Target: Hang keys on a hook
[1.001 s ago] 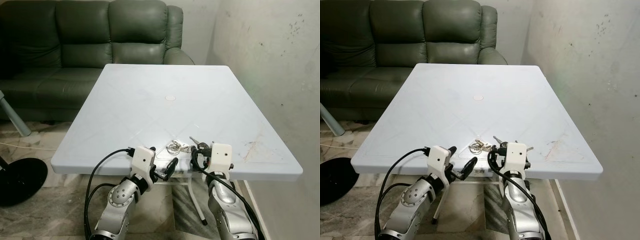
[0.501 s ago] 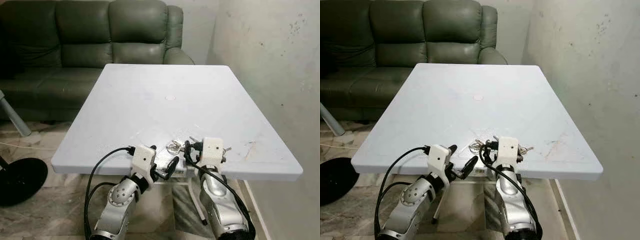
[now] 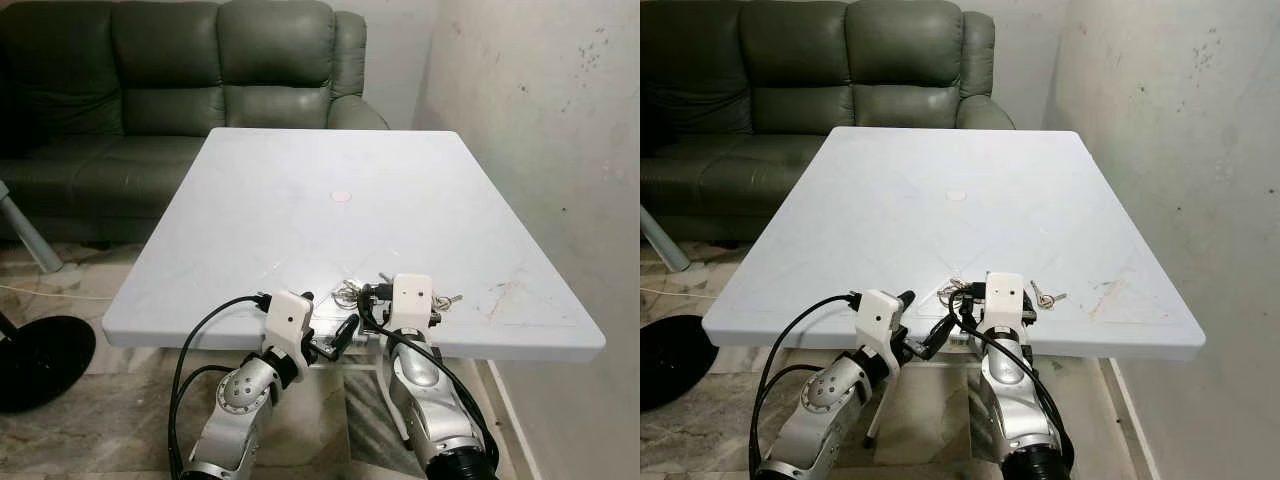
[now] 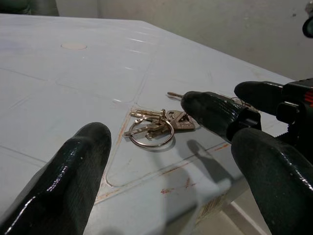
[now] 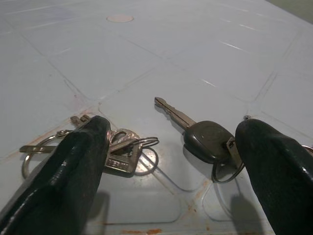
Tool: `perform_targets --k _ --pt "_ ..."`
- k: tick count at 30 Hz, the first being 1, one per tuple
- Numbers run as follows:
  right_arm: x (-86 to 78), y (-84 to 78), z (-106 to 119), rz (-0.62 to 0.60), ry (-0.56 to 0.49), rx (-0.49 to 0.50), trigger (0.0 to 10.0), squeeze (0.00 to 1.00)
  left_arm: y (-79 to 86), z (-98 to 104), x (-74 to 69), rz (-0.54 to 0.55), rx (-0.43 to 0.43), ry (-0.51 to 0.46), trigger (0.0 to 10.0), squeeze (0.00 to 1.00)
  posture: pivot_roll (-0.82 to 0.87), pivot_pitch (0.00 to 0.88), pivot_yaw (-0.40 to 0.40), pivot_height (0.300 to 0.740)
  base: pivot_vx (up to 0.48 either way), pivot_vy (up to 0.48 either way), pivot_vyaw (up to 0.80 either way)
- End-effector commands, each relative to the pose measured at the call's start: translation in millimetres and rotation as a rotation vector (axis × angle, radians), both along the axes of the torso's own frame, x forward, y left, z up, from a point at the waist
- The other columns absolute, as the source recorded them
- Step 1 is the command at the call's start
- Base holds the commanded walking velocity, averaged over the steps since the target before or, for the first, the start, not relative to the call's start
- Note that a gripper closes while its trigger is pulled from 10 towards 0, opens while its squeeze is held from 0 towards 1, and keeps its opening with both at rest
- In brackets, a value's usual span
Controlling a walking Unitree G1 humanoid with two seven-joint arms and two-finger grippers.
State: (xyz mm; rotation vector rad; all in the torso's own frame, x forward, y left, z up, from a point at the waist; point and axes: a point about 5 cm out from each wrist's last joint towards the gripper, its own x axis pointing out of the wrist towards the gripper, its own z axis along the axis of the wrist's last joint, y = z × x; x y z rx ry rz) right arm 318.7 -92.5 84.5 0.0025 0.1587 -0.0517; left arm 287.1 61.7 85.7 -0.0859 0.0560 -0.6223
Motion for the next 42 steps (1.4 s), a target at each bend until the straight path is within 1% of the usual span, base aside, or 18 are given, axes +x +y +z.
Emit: perform_targets --k 1,7,8,14,15,16,17,19,20,21,22,23,24,25,26,28,30,42 --pt "1.6 -1.0 1.8 -0.010 -0.018 0.002 10.0 0.00 -0.1 3.1 0.1 0.000 -0.003 -0.006 10.0 0.00 0.00 0.018 -0.017 0.740 0.000 0.000 0.00" --pt "2.9 -5.5 6.1 -0.049 -0.057 0.016 10.0 0.00 -0.7 2.6 0.0 -0.004 -0.002 -0.004 10.0 0.00 0.00 0.019 -0.015 0.740 0.000 0.000 0.00" --pt "3.5 -7.5 5.4 -0.065 -0.046 0.003 10.0 0.00 -1.0 2.5 -0.2 -0.005 -0.002 -0.004 10.0 0.00 0.00 0.021 -0.013 0.740 0.000 0.000 0.00" --pt "4.4 -12.8 -1.3 -0.104 0.000 0.002 10.0 0.00 -1.2 2.7 -0.3 -0.006 -0.002 -0.004 10.0 0.00 0.00 0.022 -0.013 0.740 0.000 0.000 0.00" --pt "4.1 -13.0 -2.2 -0.104 0.003 0.003 9.0 0.00 -1.2 2.8 -0.3 -0.006 -0.002 -0.004 10.0 0.00 0.00 0.022 -0.013 0.740 0.000 0.000 0.00" --pt "3.9 -13.1 -2.7 -0.104 0.003 0.003 9.0 0.00 -1.1 2.8 -0.3 -0.006 -0.002 -0.004 10.0 0.00 0.00 0.023 -0.013 0.740 0.000 0.000 0.00" --pt "3.6 -12.8 -3.5 -0.101 0.006 0.003 8.3 0.00 -1.1 2.9 -0.3 -0.005 -0.002 -0.004 10.0 0.00 0.00 0.023 -0.013 0.740 0.000 0.000 0.00" --pt "3.2 -12.5 -4.4 -0.100 0.011 -0.001 8.1 0.00 -1.1 2.9 -0.3 -0.005 -0.002 -0.004 10.0 0.00 0.00 0.024 -0.012 0.740 0.000 0.000 0.00" --pt "2.2 -11.2 -5.9 -0.089 0.012 -0.013 7.8 0.00 -1.1 2.8 -0.4 -0.004 -0.002 -0.003 10.0 0.00 0.00 0.024 -0.012 0.740 0.000 0.000 0.00" --pt "1.6 -10.4 -6.9 -0.082 0.016 -0.005 7.3 0.00 -1.1 2.8 -0.5 -0.004 -0.002 -0.003 10.0 0.00 0.00 0.025 -0.012 0.740 0.000 0.000 0.00" --pt "1.1 -9.8 -8.0 -0.079 0.024 0.004 7.4 0.00 -1.0 2.7 -0.5 -0.004 -0.002 -0.003 10.0 0.00 0.00 0.025 -0.012 0.740 0.000 0.000 0.00" --pt "0.2 -9.3 -8.8 -0.077 0.024 0.002 6.0 0.00 -0.8 2.7 -0.7 -0.004 -0.003 -0.002 10.0 0.00 0.00 0.026 -0.012 0.740 0.000 0.000 0.00" --pt "-0.3 -9.0 -9.1 -0.075 0.020 -0.003 2.0 0.00 -0.7 2.5 -0.9 -0.004 -0.003 -0.002 10.0 0.00 0.00 0.026 -0.011 0.740 0.000 0.000 0.00" --pt "-0.3 -9.0 -9.1 -0.075 0.020 -0.003 2.0 0.00 -0.7 2.5 -0.9 -0.004 -0.003 -0.002 10.0 0.00 0.00 0.026 -0.011 0.740 0.000 0.000 0.00" --pt "-1.6 -9.3 -9.0 -0.083 0.008 -0.006 0.0 0.00 -0.7 2.4 -1.1 -0.004 -0.002 -0.001 10.0 0.00 -0.01 0.029 -0.010 0.740 0.000 0.000 0.00" --pt "-2.6 -10.1 -9.4 -0.088 0.005 -0.010 0.0 0.00 -0.8 2.4 -1.2 -0.005 -0.002 -0.001 10.0 0.00 -0.01 0.027 -0.011 0.740 0.000 0.000 0.00" --pt "-3.1 -10.5 -11.7 -0.081 0.025 -0.007 0.0 0.00 -0.9 2.3 -1.2 -0.005 -0.002 -0.001 10.0 0.00 -0.01 0.027 -0.011 0.740 0.000 0.000 0.00" --pt "-4.3 -13.6 -11.6 -0.086 0.012 -0.020 0.0 0.00 -2.1 2.6 -1.3 -0.010 -0.003 -0.001 10.0 0.00 -0.01 0.030 -0.009 0.740 0.000 0.000 0.00"
